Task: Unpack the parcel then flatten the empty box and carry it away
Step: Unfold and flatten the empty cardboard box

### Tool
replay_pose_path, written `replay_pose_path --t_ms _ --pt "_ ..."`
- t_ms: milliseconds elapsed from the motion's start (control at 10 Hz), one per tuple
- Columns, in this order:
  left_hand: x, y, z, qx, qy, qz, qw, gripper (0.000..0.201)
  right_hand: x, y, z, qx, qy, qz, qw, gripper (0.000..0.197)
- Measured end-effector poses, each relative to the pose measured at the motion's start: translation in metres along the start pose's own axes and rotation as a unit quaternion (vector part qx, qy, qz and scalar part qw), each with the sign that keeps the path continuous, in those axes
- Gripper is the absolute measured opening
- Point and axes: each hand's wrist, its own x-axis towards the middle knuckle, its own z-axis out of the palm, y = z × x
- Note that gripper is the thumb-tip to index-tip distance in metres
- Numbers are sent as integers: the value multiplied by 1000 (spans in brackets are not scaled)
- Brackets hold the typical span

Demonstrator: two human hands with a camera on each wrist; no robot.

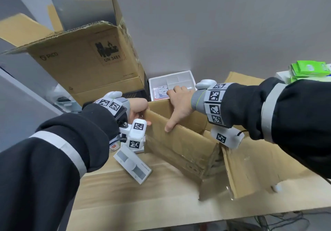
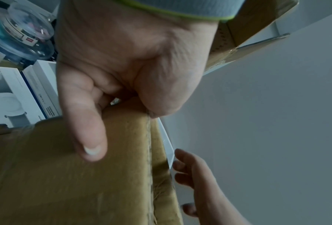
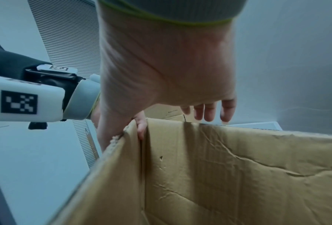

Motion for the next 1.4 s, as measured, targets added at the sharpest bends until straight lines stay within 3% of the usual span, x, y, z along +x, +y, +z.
replay_pose_path --t_ms 200,400,500,600,700,800,900,1000,1100,1300,1400 --pt "8 -5 -3 -45 -4 16 999 13 5 -4 -6 27 -69 -27 997 82" --pt "7 -8 -8 -60 -48 37 996 17 16 -16 -5 -38 -50 -70 996 44" --pt "17 -14 -18 -76 -102 29 991 32 23 -21 -2 -76 -39 -78 993 27" --pt "28 -22 -30 -51 -139 34 988 59 32 -23 -1 -86 -42 -73 993 27" --pt "37 -30 -34 -30 -129 55 990 67 39 -27 -1 -97 -46 -78 991 30" --pt "49 -40 -40 -12 -81 77 994 61 50 -34 2 -107 -46 -91 989 36" --pt "66 -57 -44 86 6 89 992 36 56 -36 0 -96 -54 -102 989 39" --pt "91 -79 -45 333 96 101 933 26 68 -36 -1 -86 -79 -115 986 44" --pt "121 -105 -37 549 130 114 818 28 80 -38 0 -103 -113 -119 981 53" --pt "189 -146 -9 642 78 147 749 17 121 -36 3 -131 -172 -110 970 59" --pt "217 -168 6 654 84 165 733 39 139 -33 3 -124 -198 -91 968 61"
